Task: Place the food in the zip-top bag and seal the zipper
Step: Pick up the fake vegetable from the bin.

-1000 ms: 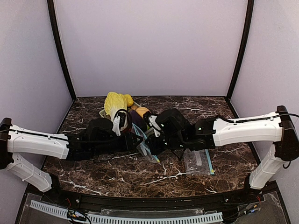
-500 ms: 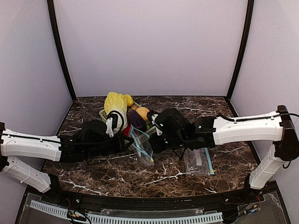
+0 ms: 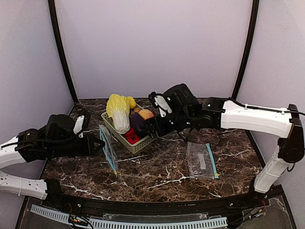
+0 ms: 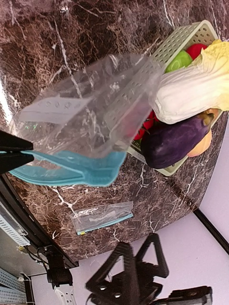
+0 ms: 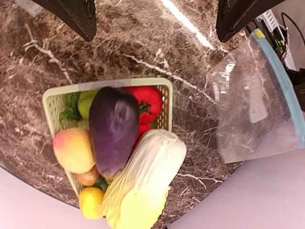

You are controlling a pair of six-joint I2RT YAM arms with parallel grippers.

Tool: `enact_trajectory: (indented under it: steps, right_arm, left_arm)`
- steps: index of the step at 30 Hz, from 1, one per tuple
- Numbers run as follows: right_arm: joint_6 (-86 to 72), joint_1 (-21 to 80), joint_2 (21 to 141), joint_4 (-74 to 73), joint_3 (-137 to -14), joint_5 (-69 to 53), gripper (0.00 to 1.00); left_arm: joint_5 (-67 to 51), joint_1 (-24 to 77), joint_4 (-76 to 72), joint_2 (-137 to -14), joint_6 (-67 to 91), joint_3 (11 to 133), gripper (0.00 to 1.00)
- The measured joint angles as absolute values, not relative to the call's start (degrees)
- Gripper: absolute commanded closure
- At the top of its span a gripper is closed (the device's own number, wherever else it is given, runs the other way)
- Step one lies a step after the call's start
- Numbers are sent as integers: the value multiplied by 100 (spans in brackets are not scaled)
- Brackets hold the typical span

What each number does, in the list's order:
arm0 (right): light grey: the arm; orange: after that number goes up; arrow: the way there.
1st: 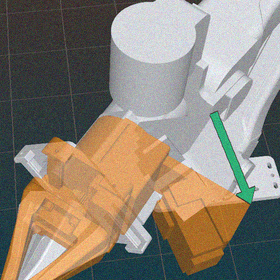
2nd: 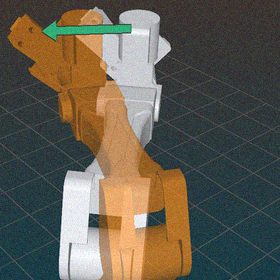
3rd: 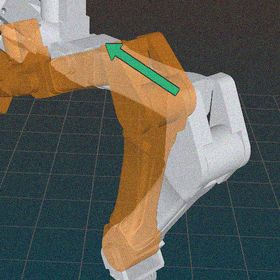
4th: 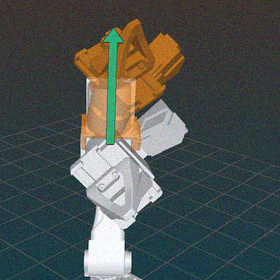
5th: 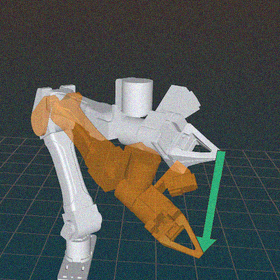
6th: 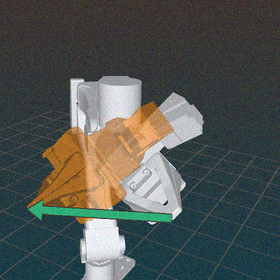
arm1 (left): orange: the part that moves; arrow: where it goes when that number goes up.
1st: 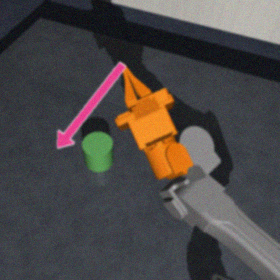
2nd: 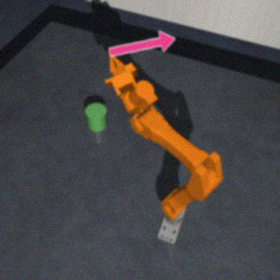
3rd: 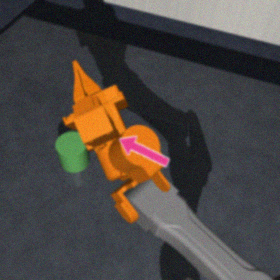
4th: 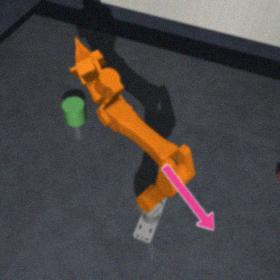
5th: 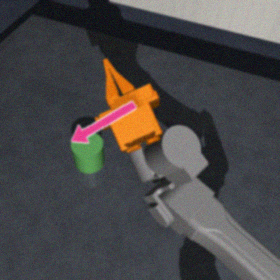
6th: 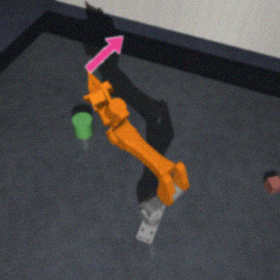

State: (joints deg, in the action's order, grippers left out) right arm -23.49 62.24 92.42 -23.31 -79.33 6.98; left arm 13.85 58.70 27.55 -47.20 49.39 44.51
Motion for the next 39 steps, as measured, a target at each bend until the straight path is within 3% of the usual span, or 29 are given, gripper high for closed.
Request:
enact_trajectory:
  steps: [5,12,25,28,31,35,39]
  right_arm:
    - [-2064,5756,9876,-2740,-8956,513,9]
    - [-1778,5544,11048,-3275,-10191,381,8]
    - [-1500,5382,12901,-3903,-11937,390,11]
    - [-1496,5317,13080,-3986,-12046,414,17]
    - [-1525,5264,13163,-4058,-12053,429,31]
    - [-1516,5249,13170,-4049,-12053,421,43]
    - [-1505,5245,13085,-3999,-11959,375,47]
  left_arm:
    - [1352,5828,3680,-4383,4836,4683,99]
    - [1194,5732,4049,-5129,4482,4816,99]
    - [189,4967,2456,-5741,4152,4091,99]
    - [10,4930,2189,-5808,4119,4032,99]
    - [-104,4899,2014,-5835,4110,3983,99]
    - [-239,4884,1785,-5839,4112,3894,99]
    - [-397,4873,1546,-5848,4121,3839,99]
